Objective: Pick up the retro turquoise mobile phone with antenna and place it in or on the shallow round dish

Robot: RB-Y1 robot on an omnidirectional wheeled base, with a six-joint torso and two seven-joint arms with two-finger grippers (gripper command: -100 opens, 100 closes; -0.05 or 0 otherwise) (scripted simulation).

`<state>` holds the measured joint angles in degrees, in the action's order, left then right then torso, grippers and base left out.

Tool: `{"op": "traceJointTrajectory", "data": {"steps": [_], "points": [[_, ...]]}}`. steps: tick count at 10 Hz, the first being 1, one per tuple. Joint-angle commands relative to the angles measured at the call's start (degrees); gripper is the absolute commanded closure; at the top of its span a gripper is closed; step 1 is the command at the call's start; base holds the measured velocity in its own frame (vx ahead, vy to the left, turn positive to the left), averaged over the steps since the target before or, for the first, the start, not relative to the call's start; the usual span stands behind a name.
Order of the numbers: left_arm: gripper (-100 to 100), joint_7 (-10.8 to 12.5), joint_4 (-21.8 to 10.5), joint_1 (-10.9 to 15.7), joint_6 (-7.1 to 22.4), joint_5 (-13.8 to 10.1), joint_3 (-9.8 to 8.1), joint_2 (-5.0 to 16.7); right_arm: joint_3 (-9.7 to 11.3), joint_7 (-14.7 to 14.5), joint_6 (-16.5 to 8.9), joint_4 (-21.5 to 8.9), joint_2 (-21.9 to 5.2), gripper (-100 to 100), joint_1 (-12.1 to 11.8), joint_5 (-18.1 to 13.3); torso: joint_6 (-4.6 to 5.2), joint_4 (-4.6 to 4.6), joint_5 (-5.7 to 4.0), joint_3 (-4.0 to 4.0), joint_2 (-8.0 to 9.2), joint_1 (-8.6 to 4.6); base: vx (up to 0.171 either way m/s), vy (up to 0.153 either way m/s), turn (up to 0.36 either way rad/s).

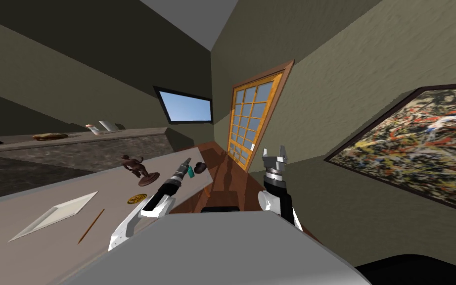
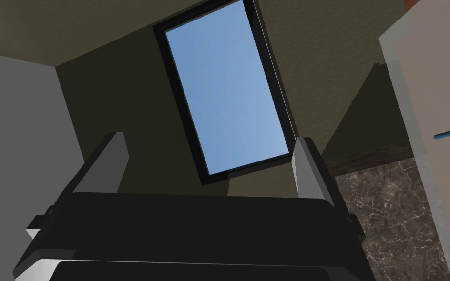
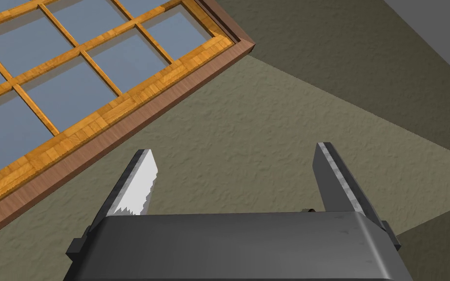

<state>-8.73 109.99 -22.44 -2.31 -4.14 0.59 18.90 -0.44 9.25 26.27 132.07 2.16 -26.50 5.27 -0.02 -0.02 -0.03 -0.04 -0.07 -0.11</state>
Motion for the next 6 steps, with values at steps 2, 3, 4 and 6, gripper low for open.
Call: {"op": "traceJointTrajectory", "data": {"steps": [2,3,4,6], "points": [[-100,-0.4,-3.7,1.2,1.9,0.0,0.49,1.5,0.0,0.0,0.0,0.0,0.0,0,0.0,0.0,0.02,0.0,0.0,0.0,-0.01,0.01,0.017,-0.028,-0.04],[-100,-0.7,-5.8,2.2,3.7,0.1,0.93,2.7,0.0,0.0,0.0,0.0,0.0,0,0.0,0.0,0.0,0.0,0.01,0.0,0.0,0.03,0.027,-0.03,-0.071],[-100,-1.0,-7.4,3.2,5.6,0.1,1.37,3.8,0.0,0.0,0.0,0.0,0.0,0,0.0,0.0,0.01,0.0,0.0,-0.01,-0.03,0.02,0.038,-0.038,-0.096],[-100,-1.4,-11.0,4.2,7.4,0.2,1.81,4.9,0.0,0.0,0.0,0.0,0.0,0,0.0,0.0,0.0,-0.01,0.0,-0.03,-0.05,0.0,0.032,-0.039,-0.052]]}}
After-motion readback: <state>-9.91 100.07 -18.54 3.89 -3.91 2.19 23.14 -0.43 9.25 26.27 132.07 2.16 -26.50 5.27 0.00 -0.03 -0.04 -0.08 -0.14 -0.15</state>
